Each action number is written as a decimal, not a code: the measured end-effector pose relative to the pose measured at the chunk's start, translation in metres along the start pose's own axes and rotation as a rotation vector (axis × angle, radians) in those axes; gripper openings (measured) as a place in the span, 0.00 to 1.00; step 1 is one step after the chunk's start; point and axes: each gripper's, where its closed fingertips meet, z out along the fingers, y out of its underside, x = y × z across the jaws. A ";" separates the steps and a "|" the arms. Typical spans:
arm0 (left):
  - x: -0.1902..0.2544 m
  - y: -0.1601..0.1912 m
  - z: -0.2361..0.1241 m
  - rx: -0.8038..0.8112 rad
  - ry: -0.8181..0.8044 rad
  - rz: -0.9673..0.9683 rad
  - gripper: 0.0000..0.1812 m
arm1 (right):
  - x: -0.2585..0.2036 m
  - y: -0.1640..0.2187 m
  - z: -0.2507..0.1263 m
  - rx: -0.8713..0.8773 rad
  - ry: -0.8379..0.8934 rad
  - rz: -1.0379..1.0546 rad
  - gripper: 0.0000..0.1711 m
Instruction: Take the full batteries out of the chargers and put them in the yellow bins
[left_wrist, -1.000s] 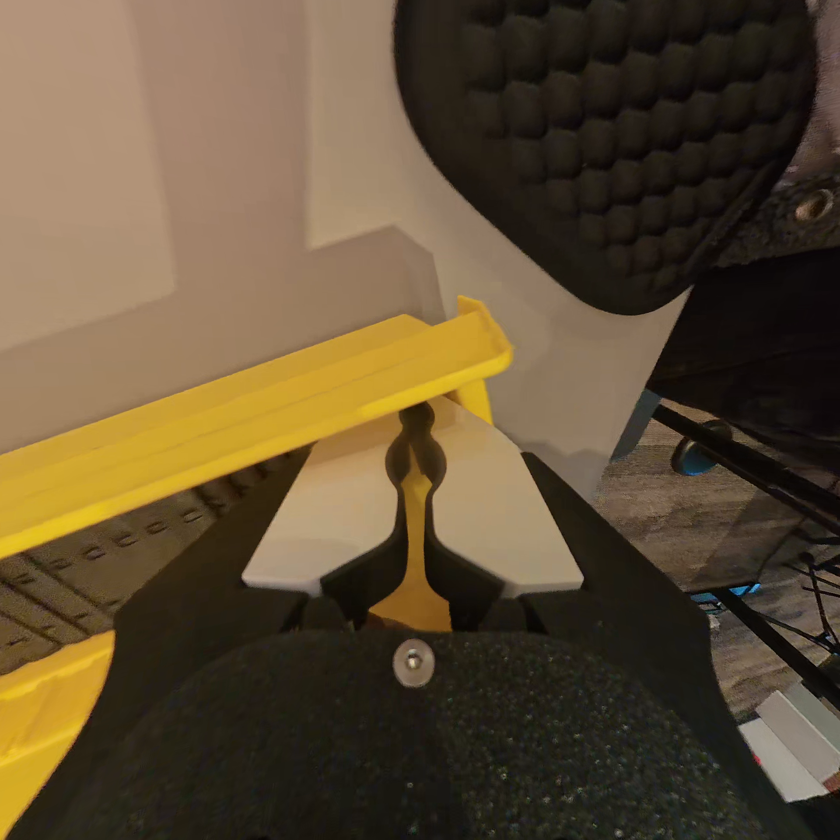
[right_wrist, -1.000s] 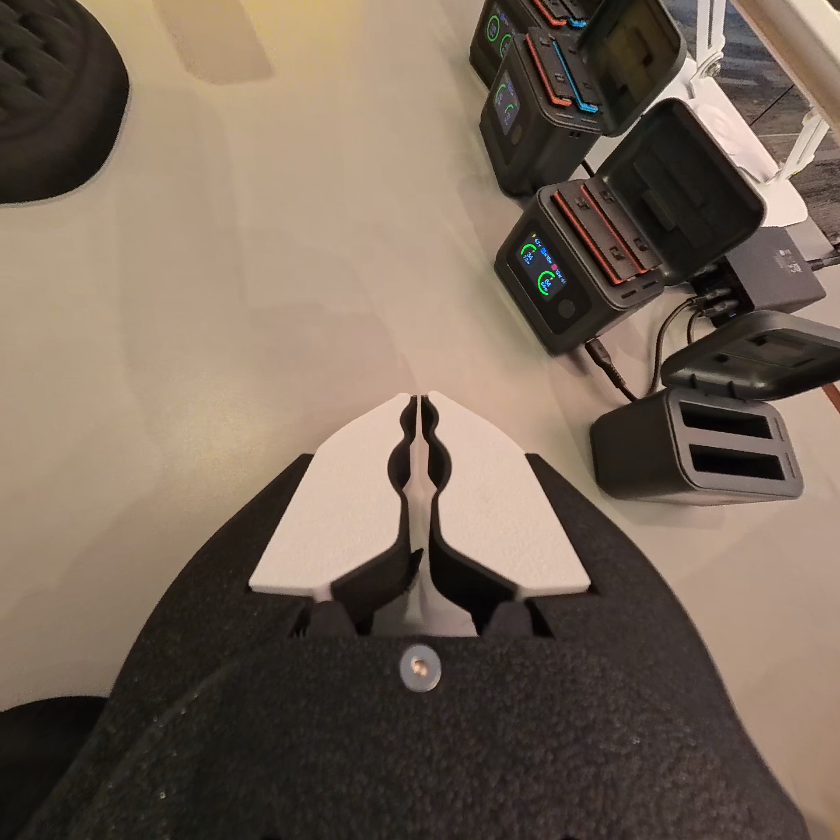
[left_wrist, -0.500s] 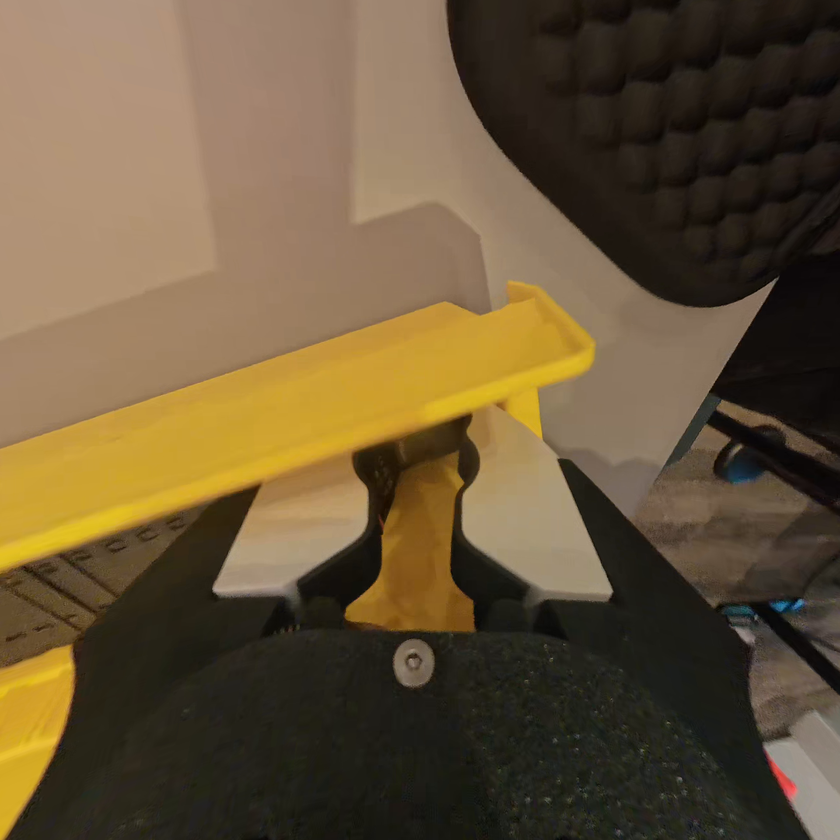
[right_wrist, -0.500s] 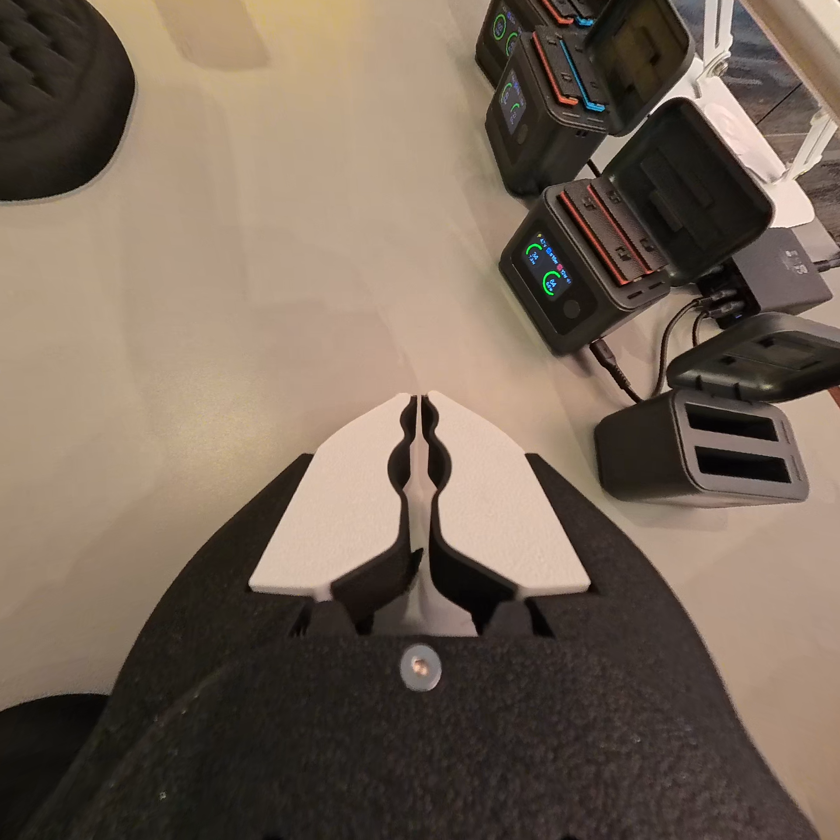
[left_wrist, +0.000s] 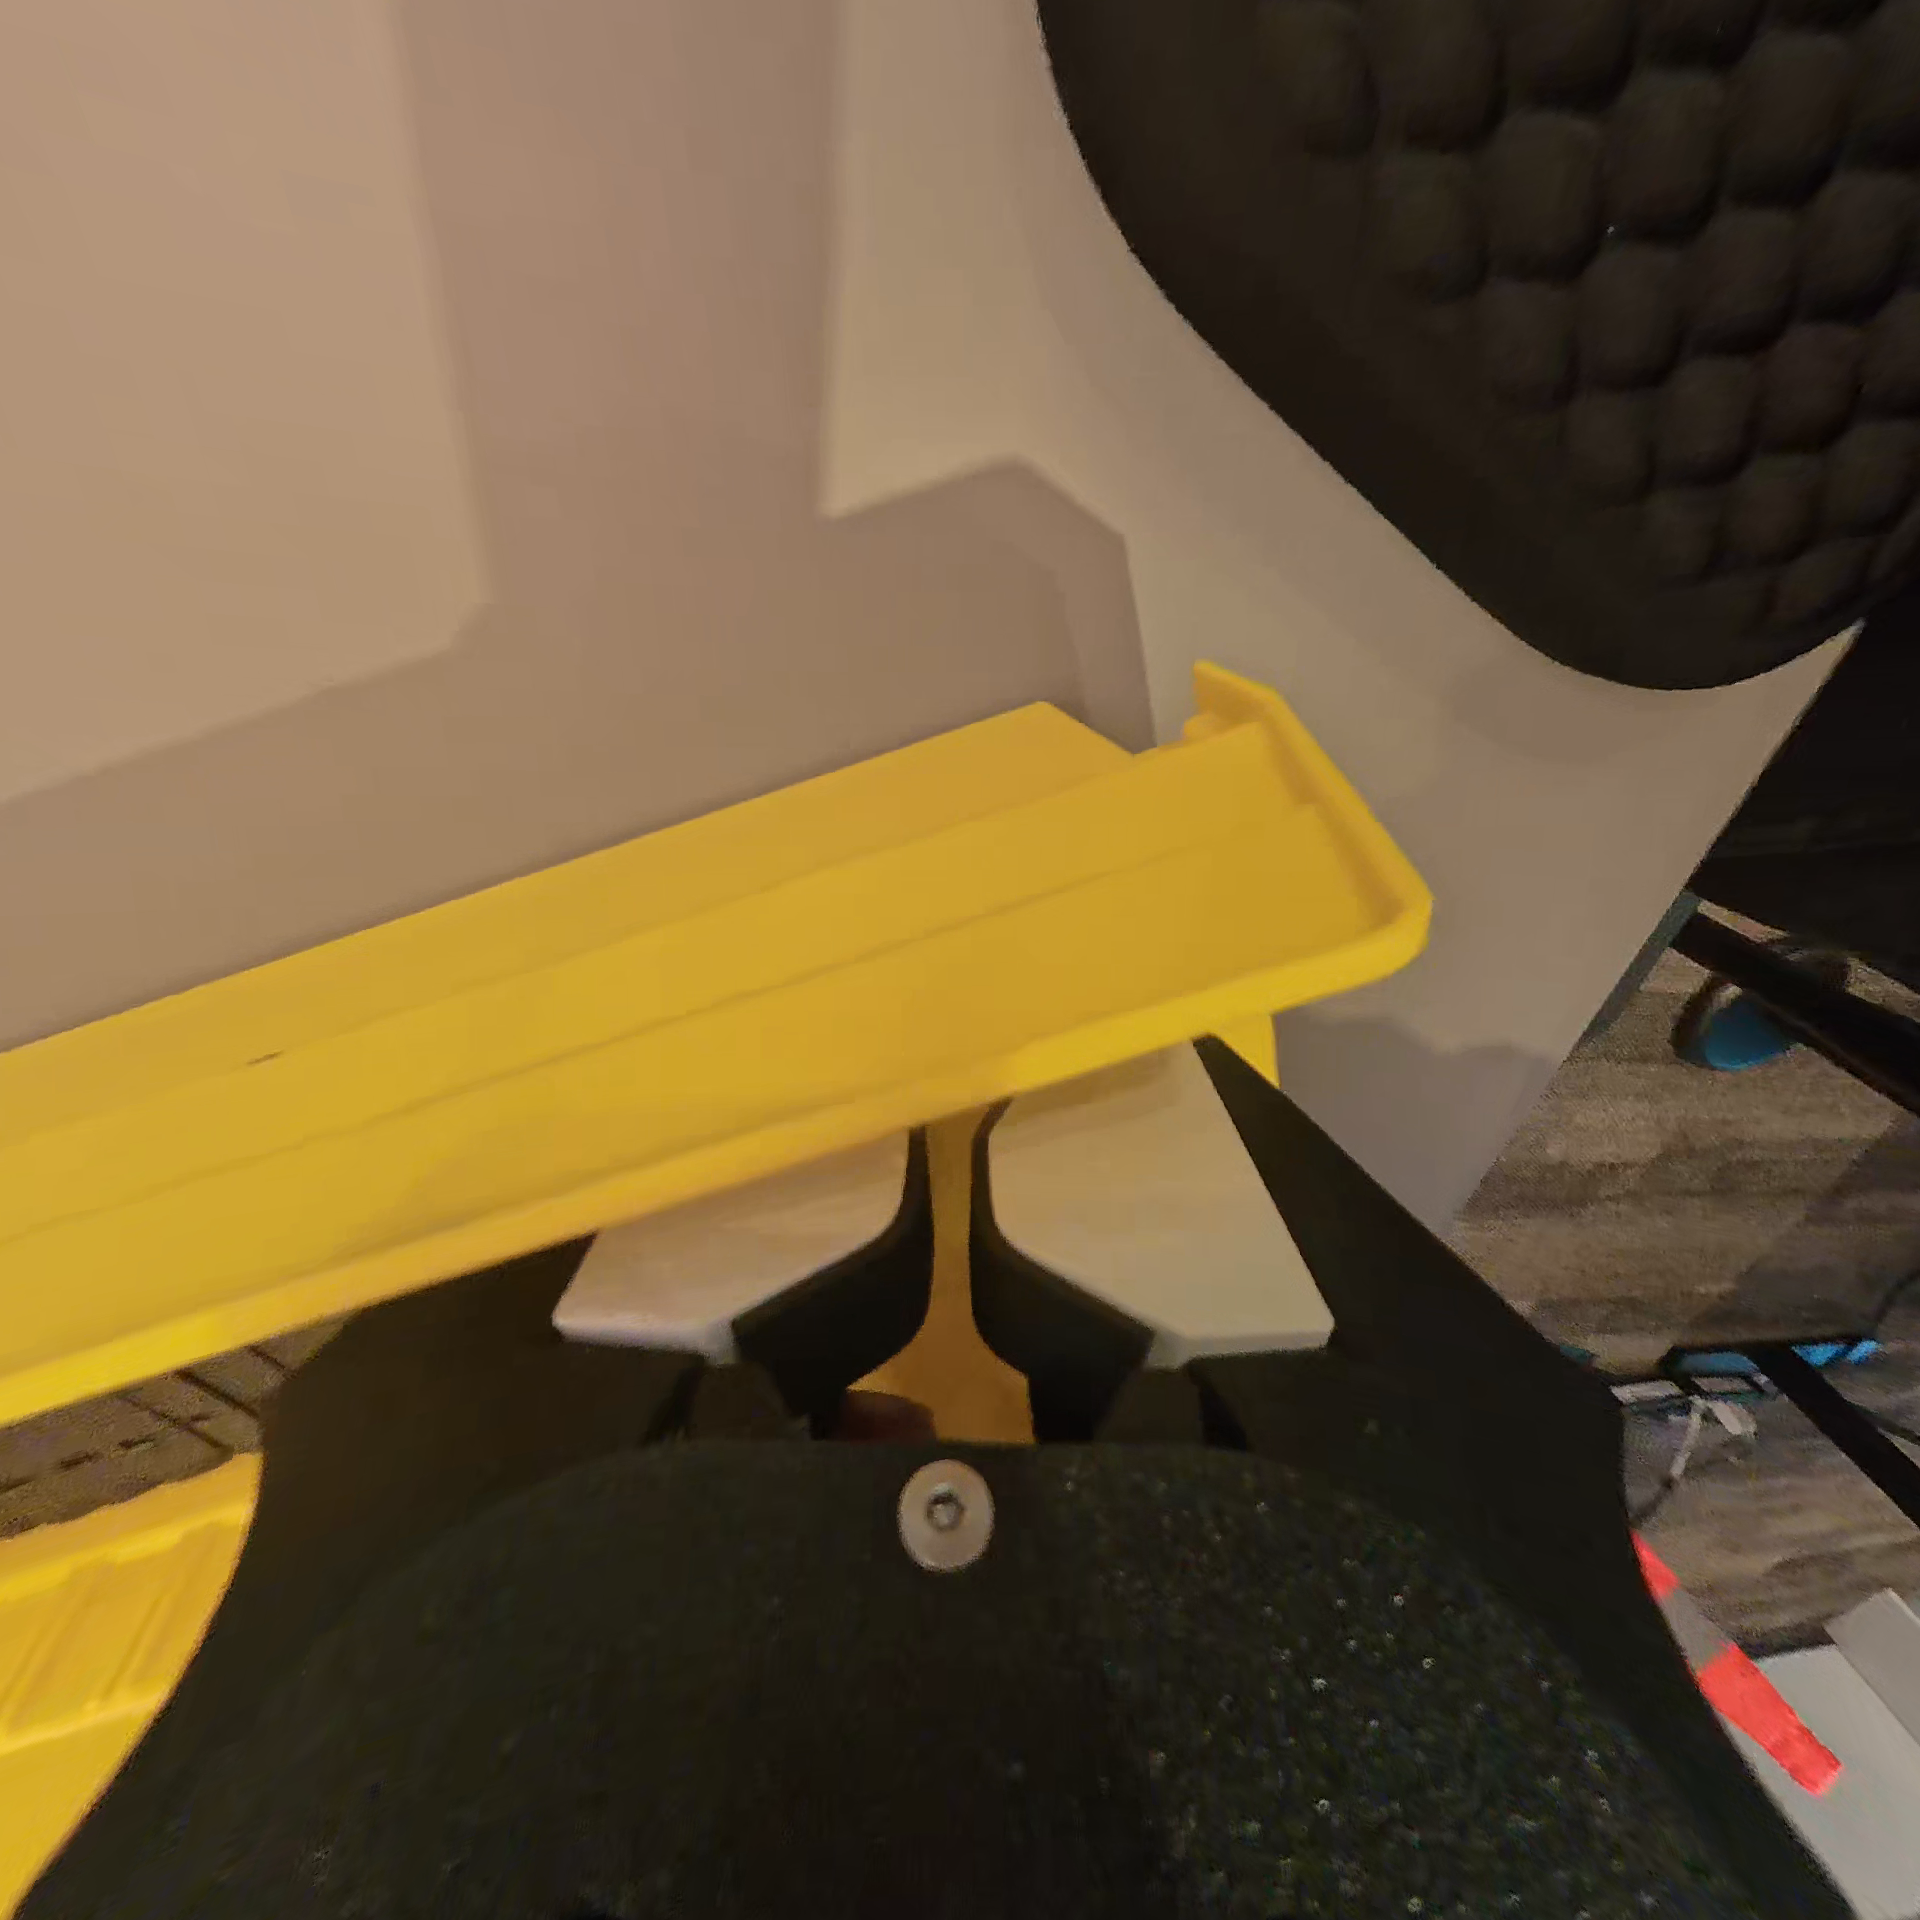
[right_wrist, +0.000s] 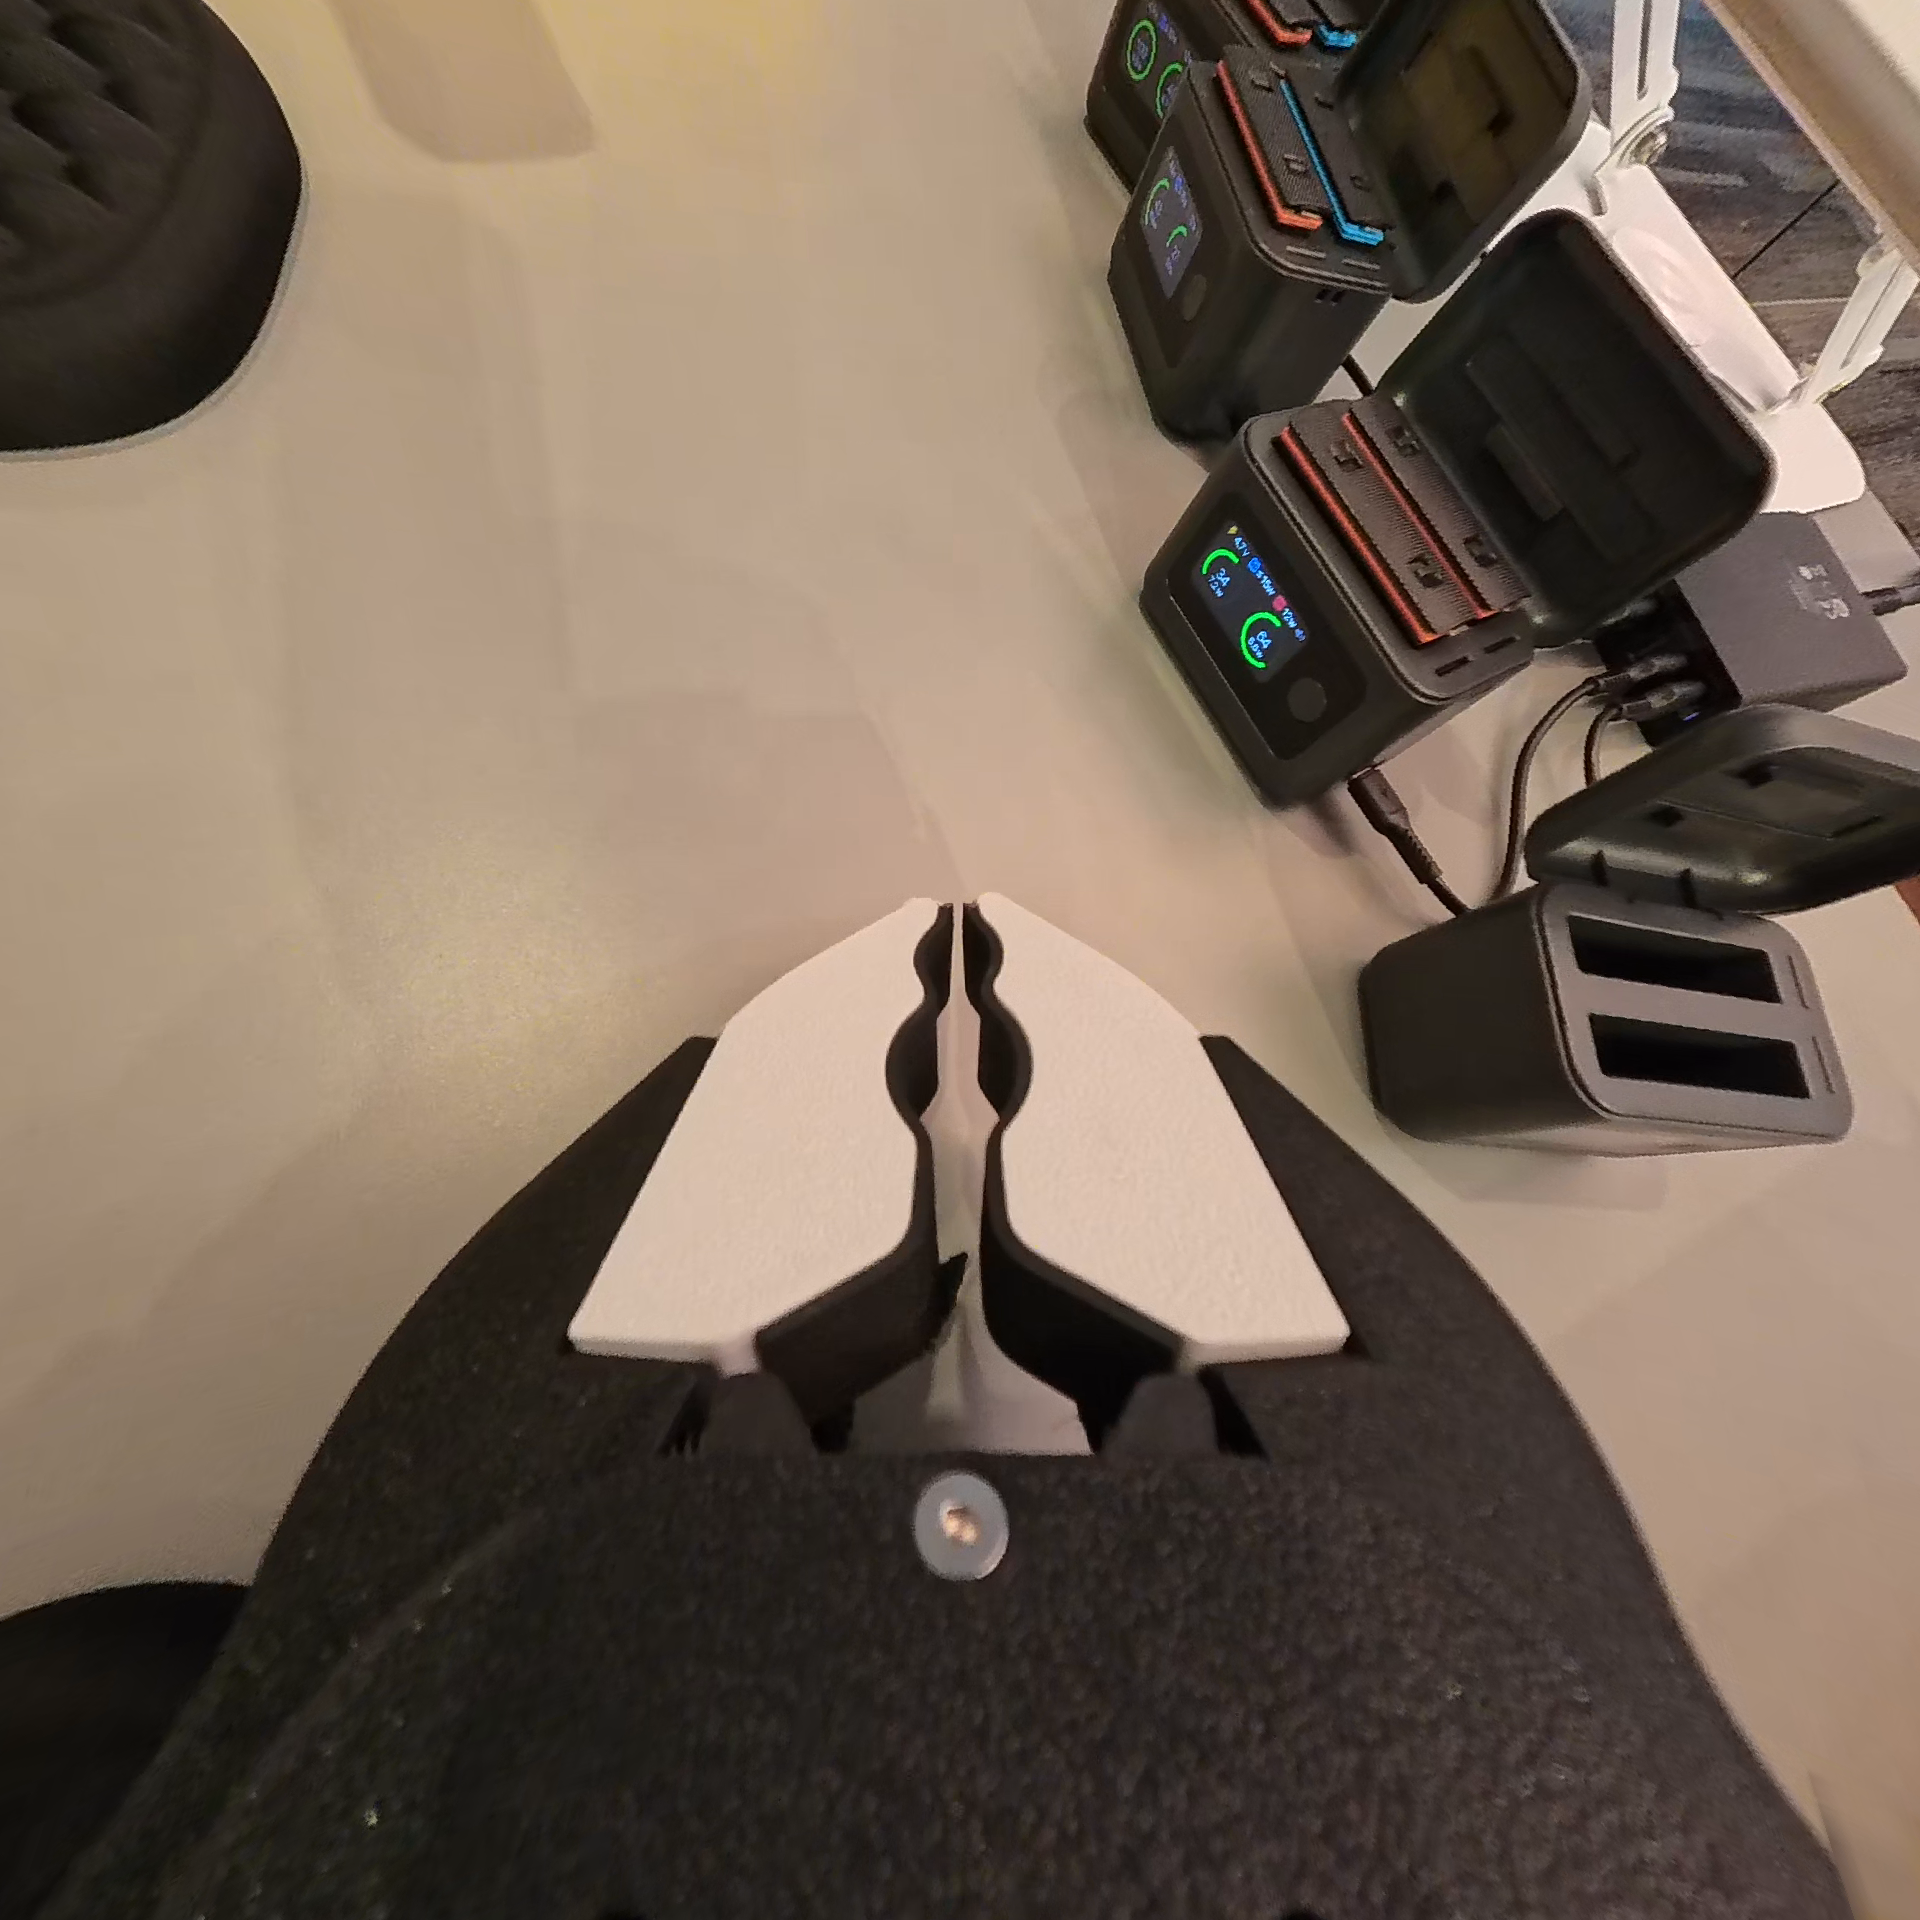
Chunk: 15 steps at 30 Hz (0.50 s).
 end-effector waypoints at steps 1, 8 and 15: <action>-0.003 -0.001 -0.001 0.008 -0.018 -0.001 0.00 | 0.000 0.000 0.000 -0.001 0.000 -0.001 0.01; -0.013 -0.003 -0.014 0.049 -0.091 -0.016 0.01 | 0.000 0.000 0.000 -0.001 0.002 0.000 0.01; -0.022 0.006 -0.041 0.057 -0.215 0.008 0.20 | 0.000 0.000 0.000 -0.002 -0.002 -0.001 0.01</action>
